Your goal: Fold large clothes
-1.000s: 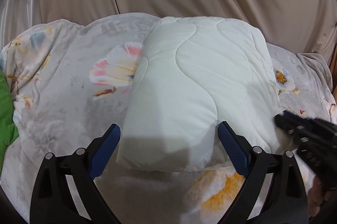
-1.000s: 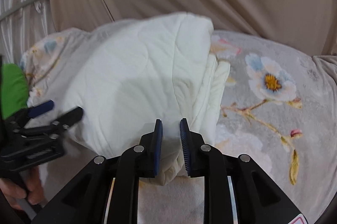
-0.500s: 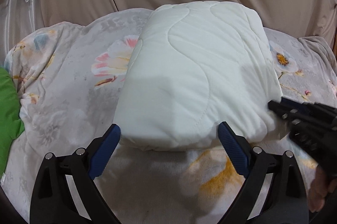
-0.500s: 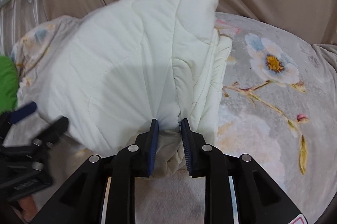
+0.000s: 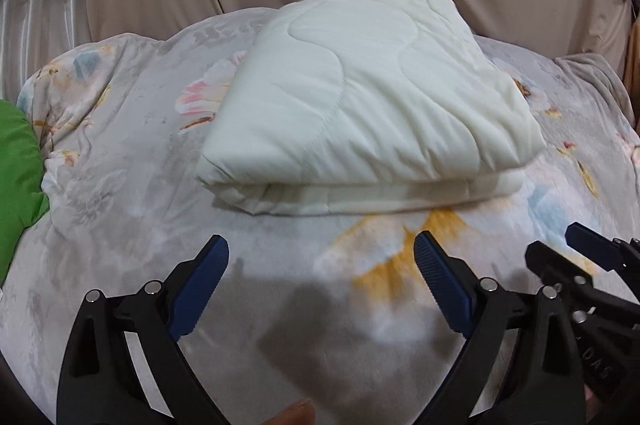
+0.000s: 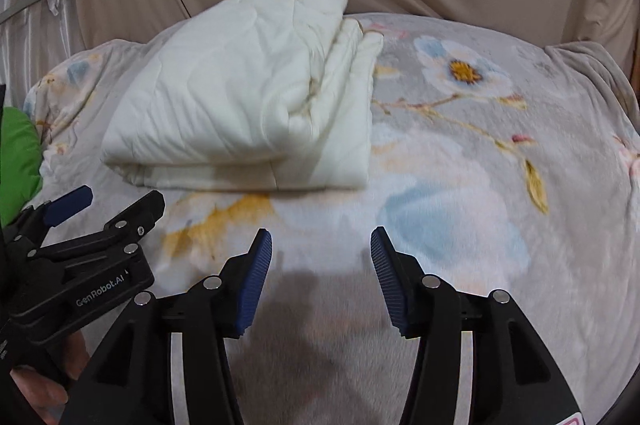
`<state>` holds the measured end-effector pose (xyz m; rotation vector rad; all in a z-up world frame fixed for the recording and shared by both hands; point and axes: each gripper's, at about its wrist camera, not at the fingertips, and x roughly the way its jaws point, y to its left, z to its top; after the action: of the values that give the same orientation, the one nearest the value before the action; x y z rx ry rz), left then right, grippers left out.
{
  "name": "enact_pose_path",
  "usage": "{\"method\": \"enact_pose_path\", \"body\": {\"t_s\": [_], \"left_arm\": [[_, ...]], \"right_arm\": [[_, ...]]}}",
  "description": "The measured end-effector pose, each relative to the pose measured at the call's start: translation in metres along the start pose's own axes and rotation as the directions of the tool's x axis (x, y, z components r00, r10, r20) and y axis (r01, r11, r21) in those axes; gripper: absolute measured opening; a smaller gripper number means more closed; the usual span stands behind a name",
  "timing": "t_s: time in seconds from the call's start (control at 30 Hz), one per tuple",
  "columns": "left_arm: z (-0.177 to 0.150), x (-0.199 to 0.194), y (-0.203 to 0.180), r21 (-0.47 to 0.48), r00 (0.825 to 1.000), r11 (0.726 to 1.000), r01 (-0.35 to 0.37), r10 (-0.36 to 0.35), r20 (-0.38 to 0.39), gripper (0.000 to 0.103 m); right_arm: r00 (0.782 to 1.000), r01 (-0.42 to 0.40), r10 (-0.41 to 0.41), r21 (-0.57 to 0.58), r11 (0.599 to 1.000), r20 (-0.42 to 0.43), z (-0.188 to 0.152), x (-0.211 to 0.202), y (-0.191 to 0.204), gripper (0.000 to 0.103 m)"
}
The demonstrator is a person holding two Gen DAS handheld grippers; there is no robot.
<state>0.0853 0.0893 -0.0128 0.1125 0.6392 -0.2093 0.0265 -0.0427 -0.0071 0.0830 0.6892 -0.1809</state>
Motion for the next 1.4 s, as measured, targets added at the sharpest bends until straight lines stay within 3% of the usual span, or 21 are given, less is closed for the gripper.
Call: {"method": "enact_pose_path", "body": {"t_s": [0.33,1.4], "left_arm": [[-0.014,-0.001,-0.008,0.008,0.999,0.999,-0.050,0.050,-0.002,0.091],[-0.018,-0.002,-0.005,-0.007,0.996,0.996,-0.086,0.087,0.024,0.090]], "right_arm": [[0.999,0.032,-0.032,0.006,0.999,0.001,-0.014,0.006,0.001,0.053],[0.998,0.051,-0.051,-0.026,0.998,0.032,-0.019,0.005,0.008,0.053]]}}
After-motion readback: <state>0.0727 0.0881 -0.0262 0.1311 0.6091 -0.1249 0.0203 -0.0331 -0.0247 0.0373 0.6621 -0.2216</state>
